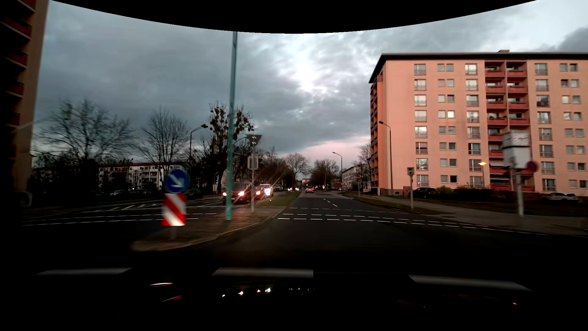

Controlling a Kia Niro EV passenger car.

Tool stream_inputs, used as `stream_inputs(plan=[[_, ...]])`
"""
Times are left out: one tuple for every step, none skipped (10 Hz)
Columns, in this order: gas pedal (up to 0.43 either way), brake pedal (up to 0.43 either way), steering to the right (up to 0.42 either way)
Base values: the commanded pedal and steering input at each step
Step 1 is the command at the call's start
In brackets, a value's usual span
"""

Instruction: Follow the waypoints while adhering to traffic rules and regulations

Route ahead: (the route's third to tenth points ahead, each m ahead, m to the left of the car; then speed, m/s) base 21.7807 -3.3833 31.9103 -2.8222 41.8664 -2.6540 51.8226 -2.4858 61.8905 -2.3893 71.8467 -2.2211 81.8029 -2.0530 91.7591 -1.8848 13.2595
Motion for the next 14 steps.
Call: stream_inputs(plan=[[0.039,0.0,-0.002],[0.028,0.0,-0.003],[0.02,0.0,-0.003],[0.0,0.0,-0.003],[0.0,0.0,-0.003],[0.0,0.0,-0.003],[0.0,0.0,-0.003],[0.0,0.0,-0.003],[0.02,0.0,-0.003],[0.02,0.0,-0.003],[0.028,0.0,-0.003],[0.047,0.0,-0.003],[0.047,0.0,-0.003],[0.067,0.0,0.004]])
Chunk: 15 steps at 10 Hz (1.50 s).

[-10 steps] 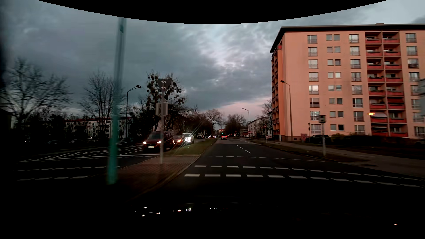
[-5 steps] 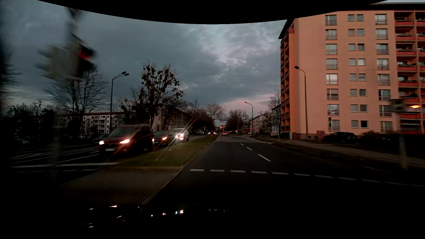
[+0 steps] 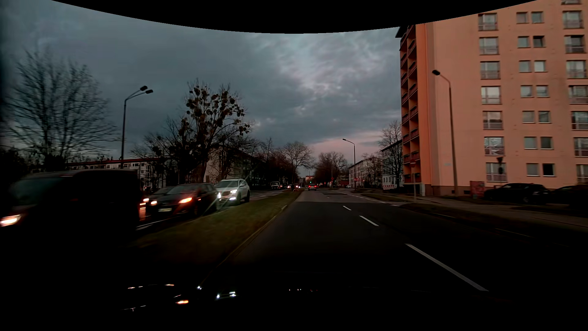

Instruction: Follow the waypoints while adhering to traffic rules and regulations

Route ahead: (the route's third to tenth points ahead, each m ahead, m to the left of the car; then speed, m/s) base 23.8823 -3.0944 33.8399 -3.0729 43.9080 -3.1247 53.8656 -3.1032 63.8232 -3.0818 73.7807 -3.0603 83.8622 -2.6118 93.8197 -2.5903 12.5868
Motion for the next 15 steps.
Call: stream_inputs(plan=[[0.079,0.0,0.009],[0.079,0.0,0.009],[0.079,0.0,0.009],[0.079,0.0,0.009],[0.079,0.0,0.009],[0.079,0.0,0.008],[0.079,0.0,0.006],[0.079,0.0,0.005],[0.079,0.0,0.004],[0.087,0.0,0.003],[0.098,0.0,0.002],[0.098,0.0,0.001],[0.098,0.0,0.001],[0.098,0.0,0.001],[0.098,0.0,0.001]])
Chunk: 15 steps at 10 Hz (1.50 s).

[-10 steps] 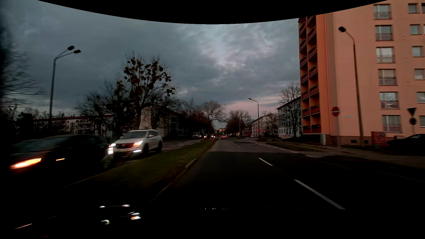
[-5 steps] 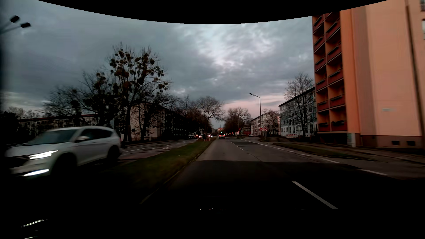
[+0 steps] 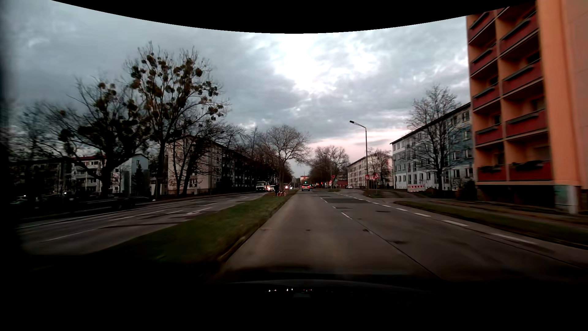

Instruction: Follow the waypoints while adhering to traffic rules and regulations

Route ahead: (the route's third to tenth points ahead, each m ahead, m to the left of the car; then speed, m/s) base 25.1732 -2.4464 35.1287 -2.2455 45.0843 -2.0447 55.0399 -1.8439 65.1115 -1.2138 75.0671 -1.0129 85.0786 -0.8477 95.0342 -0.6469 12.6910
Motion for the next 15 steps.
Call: stream_inputs(plan=[[0.098,0.0,0.001],[0.098,0.0,0.001],[0.098,0.0,0.0],[0.098,0.0,-0.002],[0.098,0.0,-0.003],[0.098,0.0,-0.003],[0.098,0.0,-0.004],[0.098,0.0,-0.005],[0.098,0.0,-0.008],[0.098,0.0,-0.009],[0.098,0.0,-0.01],[0.098,0.0,-0.01],[0.098,0.0,-0.01],[0.098,0.0,-0.008],[0.098,0.0,-0.005]])
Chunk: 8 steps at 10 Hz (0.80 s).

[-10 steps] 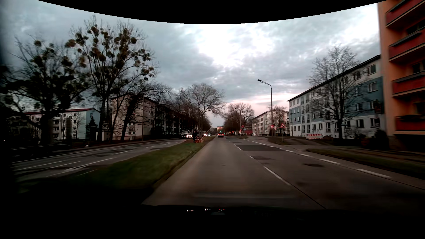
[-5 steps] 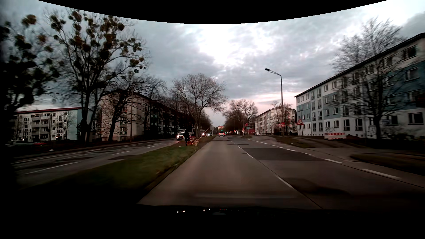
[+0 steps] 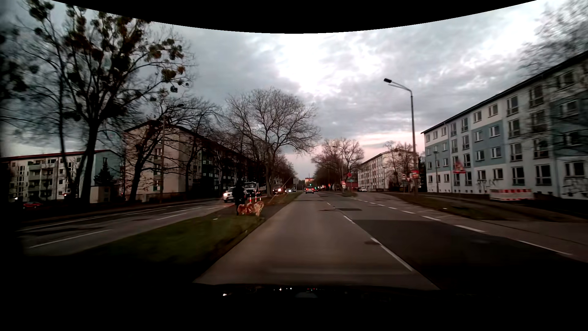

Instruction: Follow the waypoints while adhering to traffic rules and regulations

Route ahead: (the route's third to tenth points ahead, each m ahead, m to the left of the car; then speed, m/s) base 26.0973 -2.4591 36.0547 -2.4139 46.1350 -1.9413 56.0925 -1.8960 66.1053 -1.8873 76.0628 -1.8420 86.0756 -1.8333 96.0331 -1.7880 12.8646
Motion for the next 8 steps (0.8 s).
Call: stream_inputs(plan=[[0.098,0.0,-0.003],[0.098,0.0,-0.003],[0.098,0.0,-0.003],[0.098,0.0,-0.003],[0.098,0.0,-0.002],[0.098,0.0,-0.002],[0.098,0.0,-0.002],[0.098,0.0,-0.001]])
